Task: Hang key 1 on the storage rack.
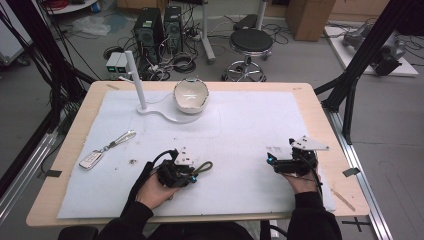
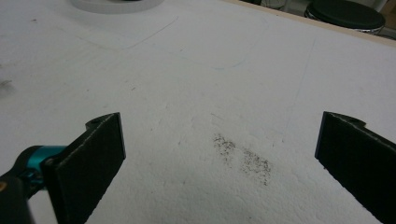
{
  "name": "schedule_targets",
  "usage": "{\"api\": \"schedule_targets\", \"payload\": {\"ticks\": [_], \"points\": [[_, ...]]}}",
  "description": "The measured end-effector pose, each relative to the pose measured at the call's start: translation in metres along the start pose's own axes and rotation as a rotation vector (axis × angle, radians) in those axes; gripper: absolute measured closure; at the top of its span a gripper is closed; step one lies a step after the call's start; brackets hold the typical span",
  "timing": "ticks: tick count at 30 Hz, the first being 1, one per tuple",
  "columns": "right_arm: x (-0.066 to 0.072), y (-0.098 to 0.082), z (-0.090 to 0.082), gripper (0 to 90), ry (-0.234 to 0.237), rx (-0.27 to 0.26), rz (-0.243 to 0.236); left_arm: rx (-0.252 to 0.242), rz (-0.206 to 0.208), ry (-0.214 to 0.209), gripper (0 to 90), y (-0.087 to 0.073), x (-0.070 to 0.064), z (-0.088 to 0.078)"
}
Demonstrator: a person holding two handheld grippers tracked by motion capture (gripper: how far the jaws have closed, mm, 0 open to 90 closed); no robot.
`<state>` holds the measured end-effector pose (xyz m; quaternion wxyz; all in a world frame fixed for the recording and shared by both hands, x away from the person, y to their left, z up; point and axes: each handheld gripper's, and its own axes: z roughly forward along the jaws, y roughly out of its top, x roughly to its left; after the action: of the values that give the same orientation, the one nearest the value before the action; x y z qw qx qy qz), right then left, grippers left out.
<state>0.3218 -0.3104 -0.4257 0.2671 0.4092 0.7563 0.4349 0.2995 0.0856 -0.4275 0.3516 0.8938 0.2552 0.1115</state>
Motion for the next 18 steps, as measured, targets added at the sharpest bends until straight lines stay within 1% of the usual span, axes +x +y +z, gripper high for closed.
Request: {"api": "schedule_targets", "payload": {"ticks": [3, 4, 5, 6, 7, 9, 10, 11, 12, 13, 14, 17, 18], "points": [[0.000, 0.000, 0.000, 0.6, 0.008, 0.003, 0.006, -0.004, 0.000, 0.005, 72.6, 0.001, 0.002, -0.004], [0.000, 0.000, 0.000, 0.6, 0.008, 0.001, 0.005, -0.015, -0.002, 0.011, 72.6, 0.003, 0.006, -0.010], [0.000, 0.000, 0.000, 0.6, 0.007, -0.002, 0.007, -0.015, -0.002, 0.011, 72.6, 0.003, 0.006, -0.010], [0.000, 0.000, 0.000, 0.6, 0.007, -0.005, 0.007, -0.033, -0.015, 0.014, 72.7, 0.004, 0.009, -0.015], [0.000, 0.000, -0.001, 0.6, 0.006, -0.003, 0.010, -0.041, -0.021, 0.020, 72.7, 0.004, 0.011, -0.017], [-0.001, 0.000, -0.001, 0.6, 0.008, -0.003, 0.011, -0.042, -0.023, 0.026, 72.8, 0.004, 0.013, -0.020], [-0.001, 0.000, -0.001, 0.6, 0.011, -0.002, 0.015, -0.056, -0.028, 0.040, 72.8, 0.005, 0.016, -0.026], [-0.001, 0.000, -0.001, 0.6, 0.011, -0.002, 0.015, -0.056, -0.028, 0.040, 72.9, 0.005, 0.016, -0.026], [-0.001, 0.000, -0.001, 0.6, 0.013, -0.005, 0.022, -0.070, -0.040, 0.046, 72.9, 0.006, 0.020, -0.032], [-0.001, 0.000, -0.001, 0.6, 0.010, -0.007, 0.019, -0.070, -0.040, 0.046, 72.9, 0.006, 0.020, -0.032], [-0.001, 0.000, -0.001, 0.6, 0.011, -0.008, 0.022, -0.078, -0.043, 0.053, 72.9, 0.007, 0.023, -0.037], [-0.001, 0.000, -0.002, 0.6, 0.010, -0.012, 0.024, -0.085, -0.046, 0.055, 73.0, 0.008, 0.026, -0.042], [-0.002, 0.000, -0.002, 0.6, 0.012, -0.014, 0.026, -0.090, -0.043, 0.050, 72.9, 0.012, 0.029, -0.047]]}}
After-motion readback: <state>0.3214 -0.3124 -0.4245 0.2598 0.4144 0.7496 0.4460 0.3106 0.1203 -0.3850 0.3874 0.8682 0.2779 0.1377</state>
